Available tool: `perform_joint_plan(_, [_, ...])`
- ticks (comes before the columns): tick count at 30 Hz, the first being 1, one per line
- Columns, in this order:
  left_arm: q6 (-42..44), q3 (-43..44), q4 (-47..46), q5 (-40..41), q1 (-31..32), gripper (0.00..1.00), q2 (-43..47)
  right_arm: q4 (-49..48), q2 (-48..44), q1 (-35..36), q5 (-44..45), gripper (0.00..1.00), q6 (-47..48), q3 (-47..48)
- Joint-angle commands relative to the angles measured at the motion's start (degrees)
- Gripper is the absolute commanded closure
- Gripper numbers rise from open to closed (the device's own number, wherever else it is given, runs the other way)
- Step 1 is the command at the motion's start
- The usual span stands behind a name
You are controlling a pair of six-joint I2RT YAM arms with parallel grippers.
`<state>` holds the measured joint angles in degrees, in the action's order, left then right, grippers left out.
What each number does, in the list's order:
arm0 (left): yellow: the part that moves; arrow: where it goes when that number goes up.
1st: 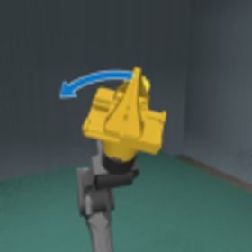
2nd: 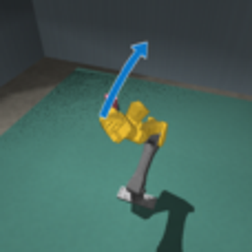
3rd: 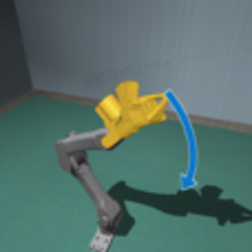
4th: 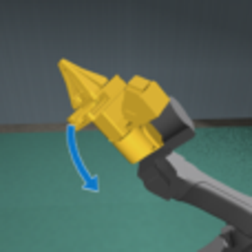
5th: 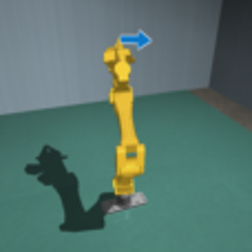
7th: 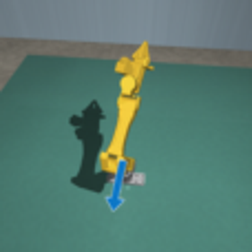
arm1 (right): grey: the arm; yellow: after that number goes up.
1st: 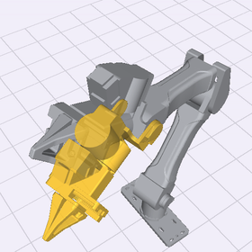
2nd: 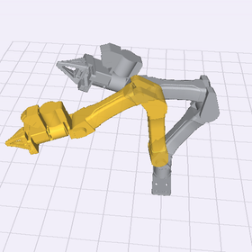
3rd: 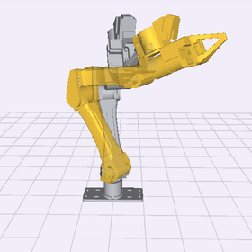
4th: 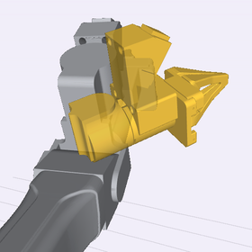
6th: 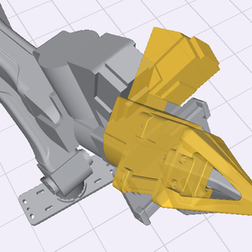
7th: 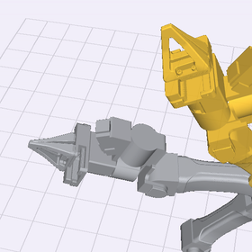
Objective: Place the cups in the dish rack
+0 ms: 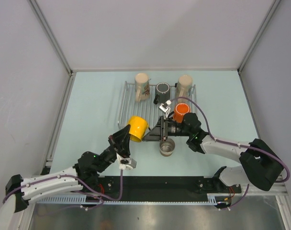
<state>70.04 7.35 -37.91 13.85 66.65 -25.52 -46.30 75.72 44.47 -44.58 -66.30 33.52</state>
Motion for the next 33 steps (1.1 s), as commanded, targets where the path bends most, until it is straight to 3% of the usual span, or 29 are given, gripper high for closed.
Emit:
perform_joint_plan(1, [3.7,1.1,-9.1,-2.3,2.1,1.00,0.7,-5.8,2.2,0.4,-0.8,0.58,-1.4,3.5])
perform_joint_plan(6, [3.9,1.3,-10.2,-3.2,2.1,0.99,-0.1,-5.1,4.3,1.4,-2.3,0.76,-0.9,5.1])
perform_joint_plan(7, [4.0,1.2,-10.3,-3.6,2.1,1.00,-0.6,-4.2,4.7,1.9,-2.7,0.85,0.1,5.7])
perform_joint_plan(10, [4.8,0.6,-11.7,-3.9,2.5,1.00,-1.7,0.7,4.5,2.9,-4.0,1.00,4.1,8.1])
perform_joint_plan(21, [7.1,-1.9,-14.6,-5.9,4.2,1.00,-2.2,17.2,1.3,5.9,-5.9,1.00,17.9,11.1])
perform_joint_plan(24, [8.2,-2.6,-15.3,-5.6,6.0,1.00,-3.1,20.1,2.0,6.1,-5.9,0.88,19.5,11.8])
perform_joint_plan(27, [9.2,-3.9,-16.9,-6.0,7.3,1.00,-3.7,20.1,3.3,6.1,-6.8,0.69,19.4,12.4])
perform_joint_plan(33, [13.4,-6.6,-20.6,-7.2,9.6,1.00,-6.6,19.3,5.9,6.9,-9.9,0.71,19.9,14.1])
